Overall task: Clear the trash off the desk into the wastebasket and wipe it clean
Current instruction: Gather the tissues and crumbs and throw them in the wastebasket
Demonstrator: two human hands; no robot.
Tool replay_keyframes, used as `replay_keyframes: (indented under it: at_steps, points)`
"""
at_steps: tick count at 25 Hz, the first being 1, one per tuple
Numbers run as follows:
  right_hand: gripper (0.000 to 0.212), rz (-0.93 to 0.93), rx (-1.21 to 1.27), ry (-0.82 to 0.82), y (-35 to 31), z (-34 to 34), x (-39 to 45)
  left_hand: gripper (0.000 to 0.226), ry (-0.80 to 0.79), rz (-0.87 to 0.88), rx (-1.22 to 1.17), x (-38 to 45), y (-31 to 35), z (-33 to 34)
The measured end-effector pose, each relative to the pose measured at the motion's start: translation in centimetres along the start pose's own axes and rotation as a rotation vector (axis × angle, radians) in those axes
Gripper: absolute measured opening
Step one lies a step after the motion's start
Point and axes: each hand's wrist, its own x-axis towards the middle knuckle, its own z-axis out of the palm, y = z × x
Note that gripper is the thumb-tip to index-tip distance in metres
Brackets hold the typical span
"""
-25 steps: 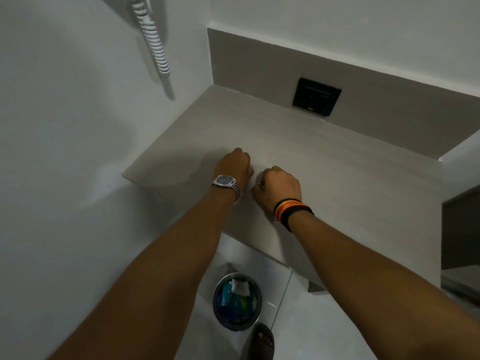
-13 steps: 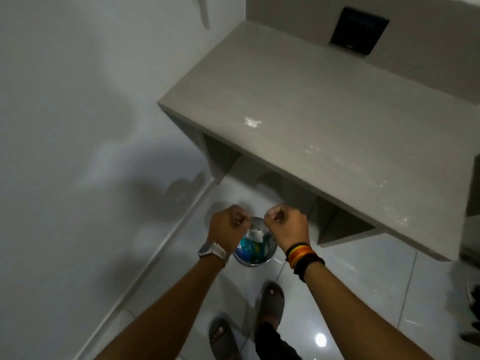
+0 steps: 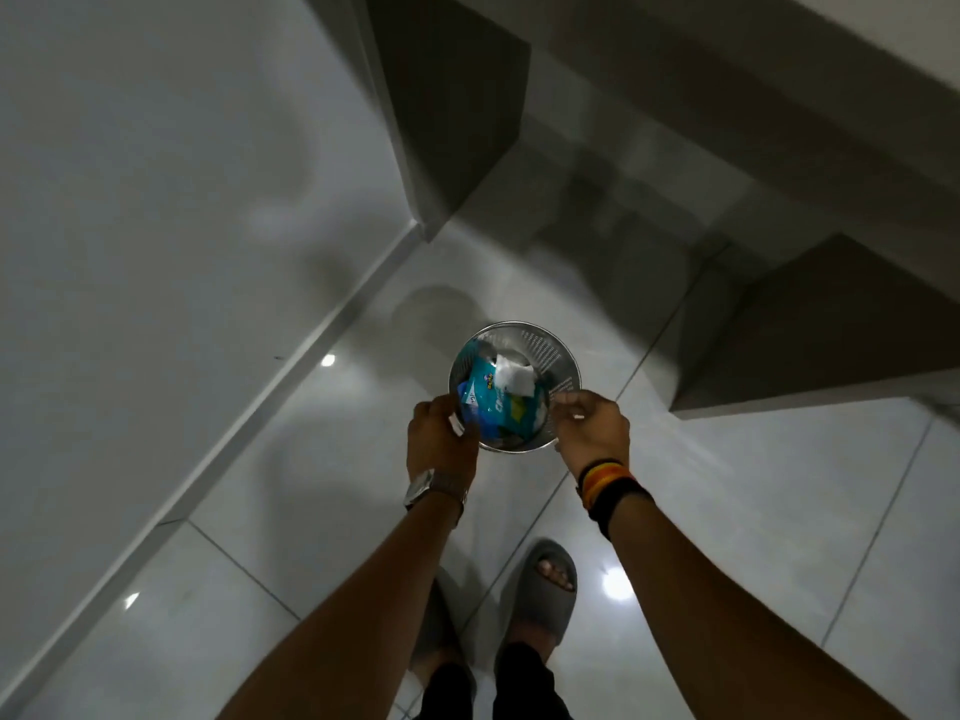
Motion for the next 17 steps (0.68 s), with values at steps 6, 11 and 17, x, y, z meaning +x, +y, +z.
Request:
replay_keyframes:
  at_steps: [6,11,17]
  points:
    - [0.051,-0.595,-0.658,-0.111,1.8,0.4,0.9,0.068,-0.153,-0.425,-0.315,4.8,0.0,3.2]
    - [0.053,-0.539,-0.669,-0.124,7.8,-0.2,-2.2,0.018,-0.251,-0.484,-0.542,6.5,-2.6,4.2]
    - [0.047,-0.556,-0.559,0.029,5.4,-8.4,-15.3,0.043,-0.253,-0.485,-0.574,-0.2,-2.0,-1.7]
